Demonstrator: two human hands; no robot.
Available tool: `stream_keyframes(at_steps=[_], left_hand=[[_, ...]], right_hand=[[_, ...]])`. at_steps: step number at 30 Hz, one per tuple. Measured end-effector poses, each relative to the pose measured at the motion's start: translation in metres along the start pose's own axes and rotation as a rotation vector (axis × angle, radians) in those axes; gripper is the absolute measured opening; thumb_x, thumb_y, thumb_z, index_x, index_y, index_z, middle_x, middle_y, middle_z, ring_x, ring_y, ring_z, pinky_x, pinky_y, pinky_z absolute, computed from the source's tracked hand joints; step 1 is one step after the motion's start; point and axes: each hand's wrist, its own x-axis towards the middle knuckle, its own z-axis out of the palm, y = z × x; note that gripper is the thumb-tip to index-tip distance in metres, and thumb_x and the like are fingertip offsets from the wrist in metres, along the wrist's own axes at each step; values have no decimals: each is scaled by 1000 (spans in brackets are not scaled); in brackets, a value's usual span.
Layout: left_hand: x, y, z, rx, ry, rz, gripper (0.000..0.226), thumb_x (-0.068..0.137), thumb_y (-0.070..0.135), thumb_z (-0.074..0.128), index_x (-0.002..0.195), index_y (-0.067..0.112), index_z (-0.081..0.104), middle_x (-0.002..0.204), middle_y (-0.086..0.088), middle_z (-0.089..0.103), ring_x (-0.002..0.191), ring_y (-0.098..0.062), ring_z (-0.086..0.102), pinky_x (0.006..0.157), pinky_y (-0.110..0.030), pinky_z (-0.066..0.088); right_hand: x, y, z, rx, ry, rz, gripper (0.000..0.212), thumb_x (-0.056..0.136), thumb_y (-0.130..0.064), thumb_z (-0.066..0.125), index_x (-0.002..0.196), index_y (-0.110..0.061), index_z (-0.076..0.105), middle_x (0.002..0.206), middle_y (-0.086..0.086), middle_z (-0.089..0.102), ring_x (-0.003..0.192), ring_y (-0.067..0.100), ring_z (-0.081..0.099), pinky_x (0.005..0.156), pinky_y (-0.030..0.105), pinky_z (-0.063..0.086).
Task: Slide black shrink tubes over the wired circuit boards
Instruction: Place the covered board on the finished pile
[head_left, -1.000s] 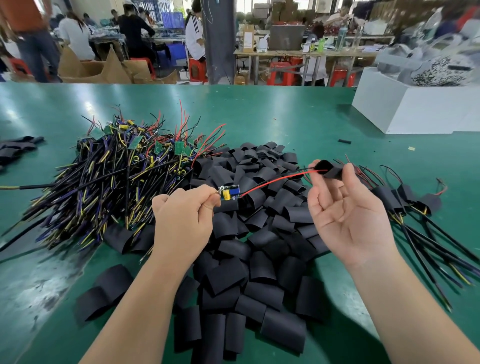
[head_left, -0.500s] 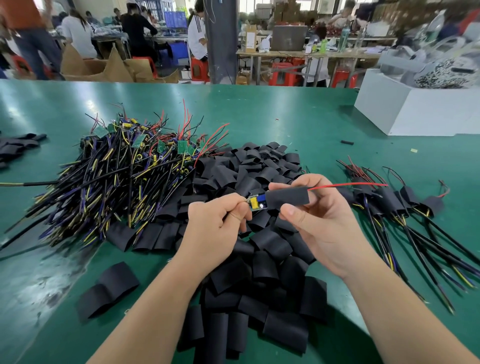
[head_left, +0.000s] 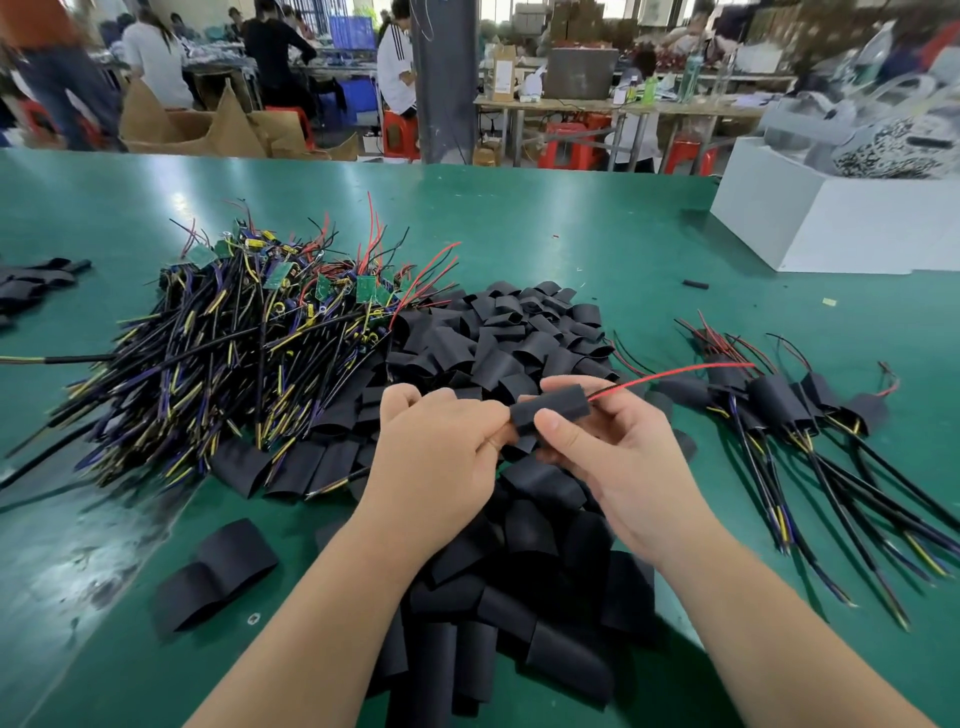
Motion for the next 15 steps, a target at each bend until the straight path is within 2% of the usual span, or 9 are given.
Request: stream_keyframes(at_steps=[4,7,9,11,12,14,15], left_hand=[[0,-4,1,49,-16,24,33,88,24,40,67,22,64,53,5,52,58,-20,49,69,-35,23],[0,-2,3,-54,21,-7,25,89,30,50,78,20,70,55,4,58,59,-12,50,74,-33,26],[0,-1,3,-234,72,-99,7,89,28,59,92,25,64,61,12,64,75,-1,52,82,-24,28],[1,-1,4,-384,52,-187,32,85,22,69,100,37,46,63,24,64,89,-13,57,91,-19,29],[1,-1,3,-450,27,-203,41,81,22,72,100,40,40,64,25,64,88,-20,59,94,-25,34],[2,0,-2,-531,36,-185,47,74,34,76,101,40,38,76,23,68,79,-14,62,88,-42,45],[3,-2,-4,-532,70,-161,47,72,45,73,104,40,39,84,23,69,76,-11,62,84,-45,47]], right_hand=[[0,5,3,-75,-45,-14,53,82,3,66,124,-28,56,108,3,73,103,13,68,85,22,53],[0,6,7,-99,-37,-49,63,82,1,68,127,-39,49,110,2,73,107,10,65,91,25,52],[-1,6,9,-83,-8,-57,62,80,-6,70,127,-41,50,105,6,73,100,11,63,94,30,52],[-2,7,13,21,13,-17,59,75,-11,71,126,-36,53,102,9,73,93,15,64,89,31,54],[-1,9,13,99,32,16,60,71,-10,70,125,-31,55,100,10,73,91,18,66,83,30,56],[4,1,11,318,117,104,55,65,-5,69,116,-14,54,96,14,70,82,22,69,67,27,57],[8,-7,6,417,182,131,50,64,-3,68,111,-8,51,94,15,68,78,23,69,59,24,55]])
